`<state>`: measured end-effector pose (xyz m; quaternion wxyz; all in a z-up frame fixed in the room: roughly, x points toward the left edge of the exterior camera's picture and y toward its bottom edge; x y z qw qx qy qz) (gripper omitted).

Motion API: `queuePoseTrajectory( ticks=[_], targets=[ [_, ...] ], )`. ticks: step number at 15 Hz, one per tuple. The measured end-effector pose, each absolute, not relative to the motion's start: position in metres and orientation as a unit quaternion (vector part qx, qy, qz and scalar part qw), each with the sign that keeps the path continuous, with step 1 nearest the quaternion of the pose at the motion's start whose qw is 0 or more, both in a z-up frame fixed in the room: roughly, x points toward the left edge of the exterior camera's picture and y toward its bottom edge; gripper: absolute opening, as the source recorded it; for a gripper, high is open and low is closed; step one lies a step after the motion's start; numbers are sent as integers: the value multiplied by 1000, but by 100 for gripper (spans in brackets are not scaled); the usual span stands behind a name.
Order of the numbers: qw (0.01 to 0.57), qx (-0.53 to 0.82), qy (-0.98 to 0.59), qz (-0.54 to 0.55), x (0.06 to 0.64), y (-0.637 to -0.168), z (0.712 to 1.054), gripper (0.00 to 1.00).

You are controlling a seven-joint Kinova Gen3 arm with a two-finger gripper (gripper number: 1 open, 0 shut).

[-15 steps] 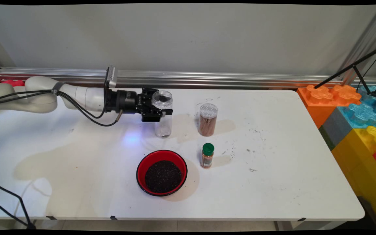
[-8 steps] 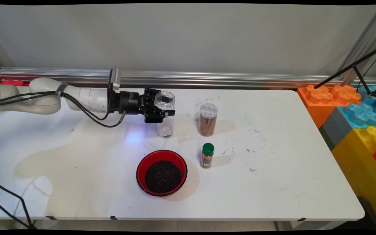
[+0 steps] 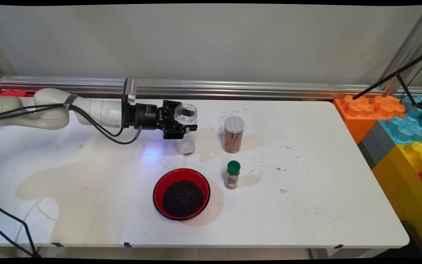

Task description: Place the picked object on the table

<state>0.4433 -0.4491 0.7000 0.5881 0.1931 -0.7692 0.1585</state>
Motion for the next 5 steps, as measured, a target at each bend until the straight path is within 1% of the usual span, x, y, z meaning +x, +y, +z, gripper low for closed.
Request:
queuePoseTrajectory(
  ticks=[1,2,5],
  targets=[
    [588,192,-770,159,443,-449,700,0],
    [588,192,-770,159,443,-449,700,100],
    [588,189,-770,158,444,-448,700,100]
  ],
)
